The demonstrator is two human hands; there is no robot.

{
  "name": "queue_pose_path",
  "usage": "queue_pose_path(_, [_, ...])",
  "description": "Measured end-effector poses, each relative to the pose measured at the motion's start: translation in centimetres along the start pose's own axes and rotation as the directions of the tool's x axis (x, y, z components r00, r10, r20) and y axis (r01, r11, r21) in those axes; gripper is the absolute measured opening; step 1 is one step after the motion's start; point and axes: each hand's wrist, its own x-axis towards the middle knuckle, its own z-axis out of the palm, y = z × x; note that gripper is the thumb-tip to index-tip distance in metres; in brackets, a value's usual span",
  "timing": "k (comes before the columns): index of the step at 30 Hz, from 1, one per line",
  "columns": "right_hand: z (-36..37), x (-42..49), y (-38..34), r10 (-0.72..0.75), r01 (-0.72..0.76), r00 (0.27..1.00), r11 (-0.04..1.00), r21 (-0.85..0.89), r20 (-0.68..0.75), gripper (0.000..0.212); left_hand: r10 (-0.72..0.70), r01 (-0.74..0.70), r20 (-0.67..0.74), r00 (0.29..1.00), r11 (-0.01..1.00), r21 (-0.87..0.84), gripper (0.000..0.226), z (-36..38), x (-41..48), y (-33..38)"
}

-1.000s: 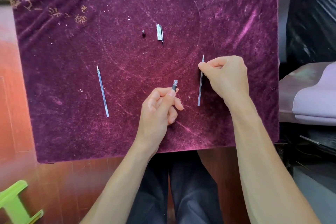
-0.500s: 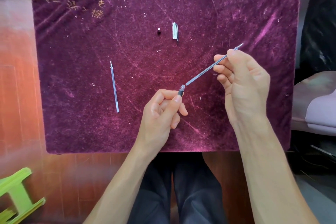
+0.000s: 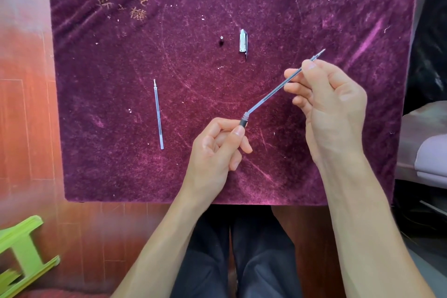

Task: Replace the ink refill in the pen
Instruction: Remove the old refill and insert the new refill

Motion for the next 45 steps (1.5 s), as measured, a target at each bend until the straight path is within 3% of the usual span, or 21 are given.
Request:
queue_pose_path(15, [0.1,0.2,-0.1,-0.016,0.017,1.0,0.999,-0.045,0.019,0.01,-0.004,0.004,0.007,1.0,1.0,-0.002,0.011,-0.2,0.0,0.3])
queue_pose_path(32, [0.2,-1.3,1.2,0.047,0.007,0.961,0.981,-0.194,0.273,0.006,-0.011,0.011,0.024,1.0,1.0,-0.014,0.015,0.6,-1.0,0.1])
queue_pose_path(37, [0.0,-1.7,1.0,0.052,-0.002,0.96,0.984,-0.176,0.277,0.017,-0.017,0.017,0.033,0.999,1.0,-0.023,0.013,0.7,-1.1,-0.1])
queue_pose_path(45, [0.2,-1.8,0.7,0.065,-0.016,0.966,0.981,-0.195,0.25,0.011,-0.035,0.036,0.026,0.999,0.999,-0.023,0.016,0.9,-1.4,-0.3])
